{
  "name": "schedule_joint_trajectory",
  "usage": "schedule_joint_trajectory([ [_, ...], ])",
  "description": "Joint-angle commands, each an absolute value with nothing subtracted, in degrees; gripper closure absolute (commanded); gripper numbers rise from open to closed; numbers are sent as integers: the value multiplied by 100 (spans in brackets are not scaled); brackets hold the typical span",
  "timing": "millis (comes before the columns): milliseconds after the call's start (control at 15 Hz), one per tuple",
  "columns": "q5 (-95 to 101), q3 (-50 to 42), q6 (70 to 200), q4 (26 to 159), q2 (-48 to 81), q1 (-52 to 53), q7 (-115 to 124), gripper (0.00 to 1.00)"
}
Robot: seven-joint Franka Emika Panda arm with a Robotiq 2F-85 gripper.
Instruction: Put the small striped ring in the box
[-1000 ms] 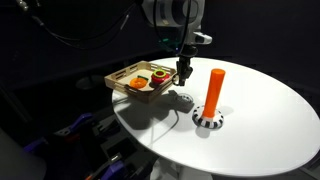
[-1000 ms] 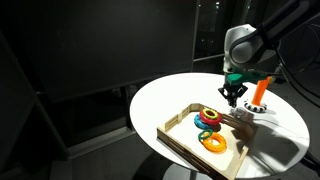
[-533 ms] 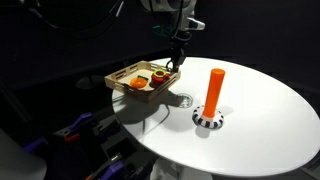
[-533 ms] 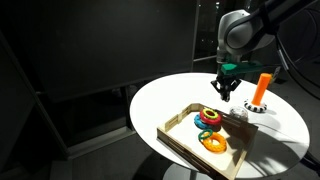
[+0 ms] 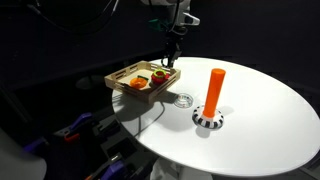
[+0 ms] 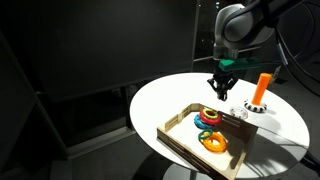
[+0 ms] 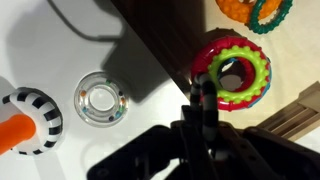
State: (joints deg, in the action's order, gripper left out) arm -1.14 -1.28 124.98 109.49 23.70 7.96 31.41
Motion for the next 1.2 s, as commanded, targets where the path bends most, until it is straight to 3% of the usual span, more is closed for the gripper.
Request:
schedule_joint_trajectory([
  [0, -121, -141, 12485, 10941, 2371, 804, 3131, 89],
  [67, -121, -141, 12484, 10941, 2371, 802, 3130, 89],
  [133, -121, -141, 12484, 10941, 2371, 802, 3129, 96],
  [1133, 521, 248, 12493, 11360, 2437, 1643, 2927, 95],
])
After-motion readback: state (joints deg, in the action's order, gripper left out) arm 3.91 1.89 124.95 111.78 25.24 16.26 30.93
